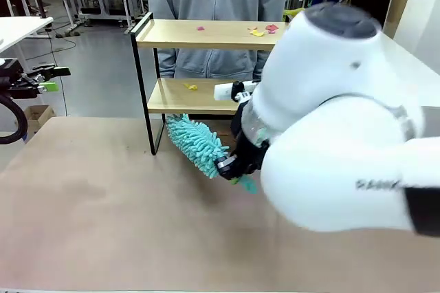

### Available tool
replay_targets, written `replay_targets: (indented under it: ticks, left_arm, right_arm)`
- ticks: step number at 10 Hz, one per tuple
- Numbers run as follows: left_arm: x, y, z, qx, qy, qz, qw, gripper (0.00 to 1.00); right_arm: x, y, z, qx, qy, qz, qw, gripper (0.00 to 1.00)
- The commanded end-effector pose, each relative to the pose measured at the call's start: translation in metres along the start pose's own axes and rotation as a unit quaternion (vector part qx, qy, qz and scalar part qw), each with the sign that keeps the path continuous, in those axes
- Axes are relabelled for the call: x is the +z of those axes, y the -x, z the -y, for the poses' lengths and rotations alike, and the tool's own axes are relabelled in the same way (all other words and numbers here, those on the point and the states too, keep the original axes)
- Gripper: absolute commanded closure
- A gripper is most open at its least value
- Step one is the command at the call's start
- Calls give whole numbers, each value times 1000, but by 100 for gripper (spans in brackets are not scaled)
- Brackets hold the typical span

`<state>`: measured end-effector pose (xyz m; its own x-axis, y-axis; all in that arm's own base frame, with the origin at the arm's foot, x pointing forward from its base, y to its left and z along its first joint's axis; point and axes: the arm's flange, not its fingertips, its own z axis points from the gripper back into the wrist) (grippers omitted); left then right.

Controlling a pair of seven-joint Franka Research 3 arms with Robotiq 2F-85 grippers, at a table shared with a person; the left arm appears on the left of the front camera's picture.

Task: Clean the shelf.
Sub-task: Clean the specific section of the Shelf indicated by the human with the Duster.

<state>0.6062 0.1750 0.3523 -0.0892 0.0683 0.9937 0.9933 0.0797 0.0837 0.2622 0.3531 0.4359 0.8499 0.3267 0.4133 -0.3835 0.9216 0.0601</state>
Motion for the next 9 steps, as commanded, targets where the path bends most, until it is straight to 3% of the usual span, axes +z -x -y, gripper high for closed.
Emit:
replay_targets:
  ticks: [1, 4, 5, 6, 9]
  left_arm:
    - [0, -3, 1, -3, 0, 1, 1000, 0]
    - [0, -3, 1, -3, 0, 1, 1000, 0]
    - [0, -3, 1, -3, 0, 1, 1000, 0]
    - [0, -3, 1, -3, 0, 1, 1000, 0]
    - [0, -3, 1, -3, 0, 1, 1000, 0]
  right_arm:
    - [-35, -16, -18, -61, 43, 50, 996, 87]
    - [-64, -34, -29, -100, 35, 69, 992, 87]
    - [-50, -29, -27, -66, -5, 74, 995, 87]
    - [-43, -16, -6, -87, 31, 42, 995, 87]
    - [-47, -19, -10, -83, 22, 44, 995, 87]
